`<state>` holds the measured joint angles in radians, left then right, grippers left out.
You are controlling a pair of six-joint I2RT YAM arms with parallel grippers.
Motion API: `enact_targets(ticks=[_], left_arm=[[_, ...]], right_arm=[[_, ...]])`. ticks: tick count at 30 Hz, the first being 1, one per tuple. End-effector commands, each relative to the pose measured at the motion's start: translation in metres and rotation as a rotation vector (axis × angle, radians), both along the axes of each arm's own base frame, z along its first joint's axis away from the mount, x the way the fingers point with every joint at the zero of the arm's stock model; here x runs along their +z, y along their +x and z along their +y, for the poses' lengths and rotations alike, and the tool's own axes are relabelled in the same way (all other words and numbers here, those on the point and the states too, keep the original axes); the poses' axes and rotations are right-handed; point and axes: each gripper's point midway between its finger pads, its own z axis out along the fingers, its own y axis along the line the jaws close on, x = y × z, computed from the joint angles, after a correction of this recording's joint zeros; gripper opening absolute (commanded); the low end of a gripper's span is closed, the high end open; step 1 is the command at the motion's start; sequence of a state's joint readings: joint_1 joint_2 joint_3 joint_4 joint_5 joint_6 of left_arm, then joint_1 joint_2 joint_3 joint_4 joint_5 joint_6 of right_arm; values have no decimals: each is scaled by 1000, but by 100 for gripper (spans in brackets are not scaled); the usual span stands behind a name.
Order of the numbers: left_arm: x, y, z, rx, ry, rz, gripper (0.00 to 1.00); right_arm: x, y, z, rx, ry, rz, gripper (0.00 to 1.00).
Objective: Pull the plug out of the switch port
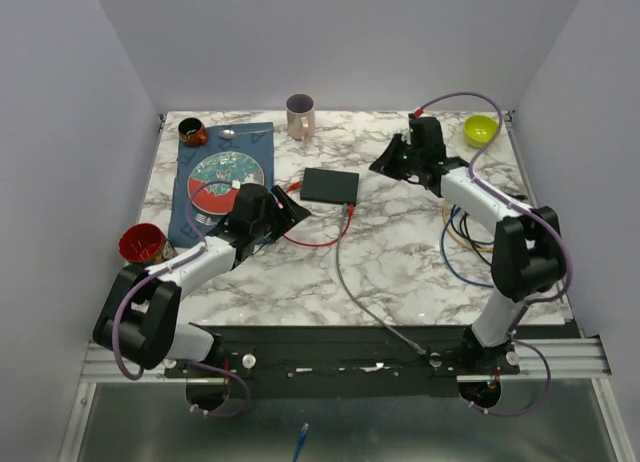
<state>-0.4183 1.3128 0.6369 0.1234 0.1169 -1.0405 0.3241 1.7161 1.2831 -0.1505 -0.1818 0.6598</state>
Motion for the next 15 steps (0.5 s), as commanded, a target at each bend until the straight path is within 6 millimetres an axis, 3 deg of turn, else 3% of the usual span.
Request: enact_targets(ticks=[1,2,3,4,5,6,8,15], left_arm=[[15,25,-37,-92,-67,-75,70],[19,32,-41,-97,-75,-85,70],[10,36,-48,-120,-84,-69,69],[9,40,-52,-132,-92,-65,69],[18,49,-60,-151,-111,-82,69],[7,52,-67,-180,-117,-55,68],[11,62,-76,-194,-143,-57,68],[-9,80,-90,-199,-197,-31,67]], right_arm=[[-22,14,27,107,44,50,12],[-22,16,34,131,58,55,10],[-26,18,38,147,62,65,10],[-41,18,42,170,53,94,10],[-48,17,47,192,54,113,10],[-46,21,49,198,51,106,9],[-61,22,51,205,43,130,9],[-80,30,64,241,69,170,7]])
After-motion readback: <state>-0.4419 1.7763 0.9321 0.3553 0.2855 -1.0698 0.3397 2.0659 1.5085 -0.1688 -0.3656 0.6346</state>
